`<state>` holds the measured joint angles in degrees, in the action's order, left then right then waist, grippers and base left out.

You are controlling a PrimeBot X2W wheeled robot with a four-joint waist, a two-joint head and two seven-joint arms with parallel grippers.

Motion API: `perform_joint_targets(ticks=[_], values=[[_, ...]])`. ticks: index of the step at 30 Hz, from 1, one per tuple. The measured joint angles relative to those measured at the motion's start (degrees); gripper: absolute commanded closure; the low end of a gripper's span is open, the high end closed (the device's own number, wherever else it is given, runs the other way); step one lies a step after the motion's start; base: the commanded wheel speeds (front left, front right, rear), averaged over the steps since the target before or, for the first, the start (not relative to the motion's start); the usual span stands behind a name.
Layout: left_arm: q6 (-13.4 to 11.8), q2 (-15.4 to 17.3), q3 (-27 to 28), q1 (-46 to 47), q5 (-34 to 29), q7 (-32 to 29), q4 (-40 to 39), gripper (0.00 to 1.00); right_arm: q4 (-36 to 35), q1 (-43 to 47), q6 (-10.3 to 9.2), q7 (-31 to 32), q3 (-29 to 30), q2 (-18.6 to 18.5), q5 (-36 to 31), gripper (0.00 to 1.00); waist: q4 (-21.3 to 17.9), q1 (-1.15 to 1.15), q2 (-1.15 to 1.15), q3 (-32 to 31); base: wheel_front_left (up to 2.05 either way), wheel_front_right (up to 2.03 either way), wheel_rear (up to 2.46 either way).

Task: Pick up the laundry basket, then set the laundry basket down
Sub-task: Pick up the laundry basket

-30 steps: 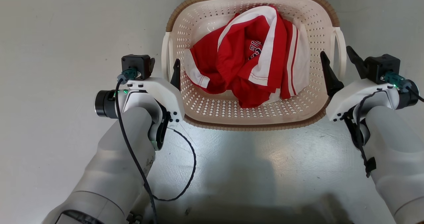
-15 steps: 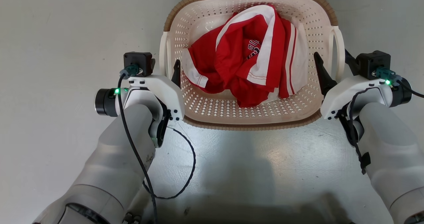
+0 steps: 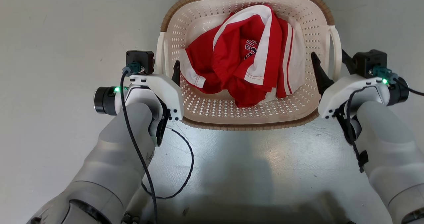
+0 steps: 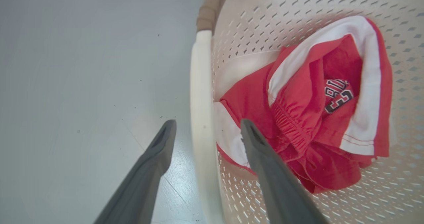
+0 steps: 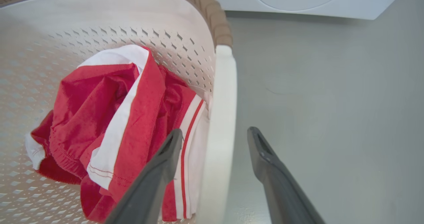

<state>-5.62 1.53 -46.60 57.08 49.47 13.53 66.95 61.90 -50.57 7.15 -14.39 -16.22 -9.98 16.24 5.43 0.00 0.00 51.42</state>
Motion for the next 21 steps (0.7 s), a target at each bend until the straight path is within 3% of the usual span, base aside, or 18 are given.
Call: perform_joint_targets(ticks=[17, 18, 19, 20, 21], values=[[-0.43, 0.02, -3.59, 1.11, 2.74, 0.09, 1.53, 0.00, -0.10, -0.26, 0.00, 0.00, -0.67, 0.05, 1.10, 0.00, -0.61, 0.00, 0.00, 0.24, 0.00, 0.00, 0.00], [-0.43, 0.02, -3.80, 1.12, 2.92, 0.10, 1.58, 0.09, -0.13, -0.26, 0.00, 0.00, -0.70, 0.05, 1.10, 0.00, -0.65, 0.00, 0.00, 0.27, 0.00, 0.00, 0.00], [-0.43, 0.03, -4.00, 1.15, 2.93, 0.10, 1.66, 0.40, -0.21, -0.27, 0.00, 0.00, -0.74, 0.08, 1.10, 0.73, -0.69, 0.00, 0.00, 0.31, 0.00, 0.00, 0.00], [-0.43, 0.05, -4.19, 1.23, 2.93, 0.12, 1.71, 1.00, -0.46, -0.26, 0.00, 0.00, -0.98, 0.15, 1.13, 1.00, -0.72, 0.00, 0.00, 0.35, 0.00, 0.00, 0.00], [-0.42, 0.02, -4.36, 1.31, 3.07, 0.05, 1.75, 1.00, -0.54, -0.26, 0.00, 0.00, -1.27, 0.26, 1.41, 1.00, -0.75, 0.00, 0.00, 0.35, 0.00, 0.00, 0.00]])
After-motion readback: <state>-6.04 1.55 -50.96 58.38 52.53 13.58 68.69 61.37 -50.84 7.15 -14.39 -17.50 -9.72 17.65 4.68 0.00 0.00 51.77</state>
